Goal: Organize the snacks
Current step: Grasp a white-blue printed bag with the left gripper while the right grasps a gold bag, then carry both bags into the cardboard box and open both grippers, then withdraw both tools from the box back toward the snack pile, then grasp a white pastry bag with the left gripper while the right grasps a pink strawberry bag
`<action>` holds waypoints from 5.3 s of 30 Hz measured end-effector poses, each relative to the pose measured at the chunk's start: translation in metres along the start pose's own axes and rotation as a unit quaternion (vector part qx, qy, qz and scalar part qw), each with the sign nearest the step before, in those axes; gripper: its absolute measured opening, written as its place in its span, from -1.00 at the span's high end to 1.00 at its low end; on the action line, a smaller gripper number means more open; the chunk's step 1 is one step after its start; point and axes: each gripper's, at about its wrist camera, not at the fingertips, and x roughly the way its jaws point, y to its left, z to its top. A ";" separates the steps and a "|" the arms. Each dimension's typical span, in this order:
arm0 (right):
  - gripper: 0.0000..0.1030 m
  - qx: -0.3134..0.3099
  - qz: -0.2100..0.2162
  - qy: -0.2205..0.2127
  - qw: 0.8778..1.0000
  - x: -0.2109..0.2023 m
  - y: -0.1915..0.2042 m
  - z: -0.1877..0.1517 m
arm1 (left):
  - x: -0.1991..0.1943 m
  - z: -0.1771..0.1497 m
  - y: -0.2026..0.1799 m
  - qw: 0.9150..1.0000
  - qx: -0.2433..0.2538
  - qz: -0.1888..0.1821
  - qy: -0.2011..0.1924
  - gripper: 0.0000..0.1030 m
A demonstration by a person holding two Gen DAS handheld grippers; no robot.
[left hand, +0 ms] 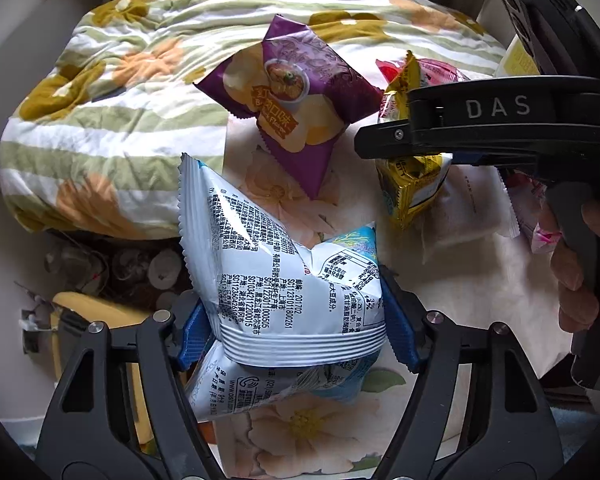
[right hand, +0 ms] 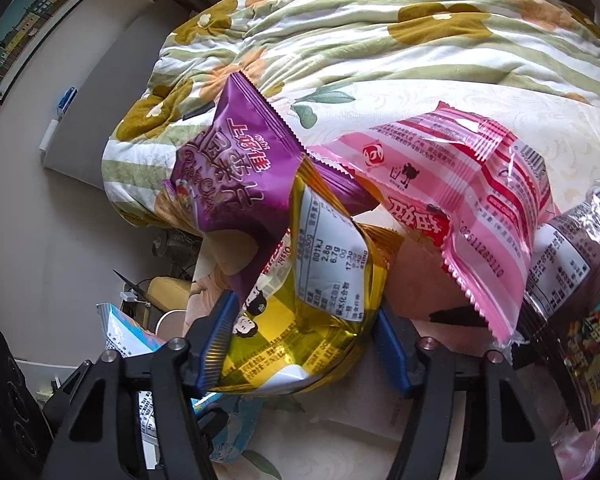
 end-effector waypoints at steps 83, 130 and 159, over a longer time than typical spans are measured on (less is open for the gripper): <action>-0.40 0.053 -0.108 -0.190 0.974 -0.324 -0.296 -0.113 | -0.100 0.050 -0.323 0.991 0.007 -0.094 -0.099 -0.98; -0.95 0.061 -0.082 -0.211 0.972 -0.273 -0.122 -0.148 | -0.103 0.019 -0.121 0.989 0.088 -0.090 -0.077 -0.98; -0.95 0.147 -0.217 -0.177 0.948 -0.113 -0.092 -0.136 | 0.061 0.047 -0.146 0.879 0.448 -0.163 0.027 -0.73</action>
